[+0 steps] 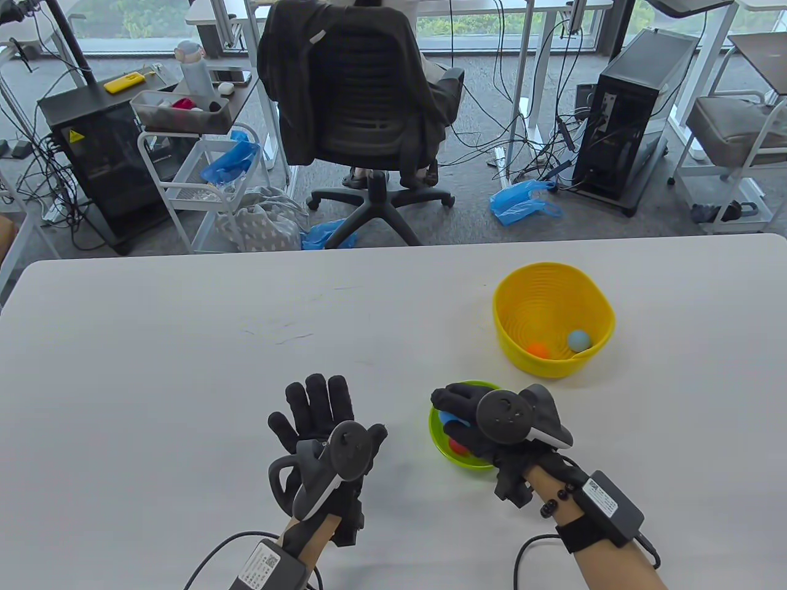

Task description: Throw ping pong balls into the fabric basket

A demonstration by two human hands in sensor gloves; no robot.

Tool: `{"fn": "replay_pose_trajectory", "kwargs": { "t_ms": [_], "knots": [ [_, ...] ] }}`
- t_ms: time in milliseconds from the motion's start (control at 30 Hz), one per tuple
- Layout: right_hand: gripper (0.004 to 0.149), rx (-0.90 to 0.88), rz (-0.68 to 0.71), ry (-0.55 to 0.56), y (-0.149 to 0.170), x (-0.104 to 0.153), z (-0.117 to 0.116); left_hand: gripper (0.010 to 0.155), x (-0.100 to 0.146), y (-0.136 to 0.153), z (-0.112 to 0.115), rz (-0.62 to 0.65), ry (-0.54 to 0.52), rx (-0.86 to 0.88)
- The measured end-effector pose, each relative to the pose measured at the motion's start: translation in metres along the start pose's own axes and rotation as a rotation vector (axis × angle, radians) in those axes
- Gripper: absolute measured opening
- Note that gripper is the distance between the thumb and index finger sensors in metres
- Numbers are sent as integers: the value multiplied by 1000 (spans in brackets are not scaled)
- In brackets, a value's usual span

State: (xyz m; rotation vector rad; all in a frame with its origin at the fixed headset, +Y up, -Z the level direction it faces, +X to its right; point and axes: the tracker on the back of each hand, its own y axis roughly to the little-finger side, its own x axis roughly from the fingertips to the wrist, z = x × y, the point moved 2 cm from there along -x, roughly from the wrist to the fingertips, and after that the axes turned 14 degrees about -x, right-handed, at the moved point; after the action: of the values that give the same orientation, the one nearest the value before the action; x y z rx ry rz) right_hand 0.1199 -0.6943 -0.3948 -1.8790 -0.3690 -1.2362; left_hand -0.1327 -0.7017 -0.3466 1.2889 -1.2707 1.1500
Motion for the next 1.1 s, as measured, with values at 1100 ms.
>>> {"fn": "replay_pose_trajectory", "kwargs": {
  "t_ms": [1100],
  "knots": [
    [85,-1335,-235,393,150,31,78,94,-2,-2,0,-23,23,-45]
  ]
}}
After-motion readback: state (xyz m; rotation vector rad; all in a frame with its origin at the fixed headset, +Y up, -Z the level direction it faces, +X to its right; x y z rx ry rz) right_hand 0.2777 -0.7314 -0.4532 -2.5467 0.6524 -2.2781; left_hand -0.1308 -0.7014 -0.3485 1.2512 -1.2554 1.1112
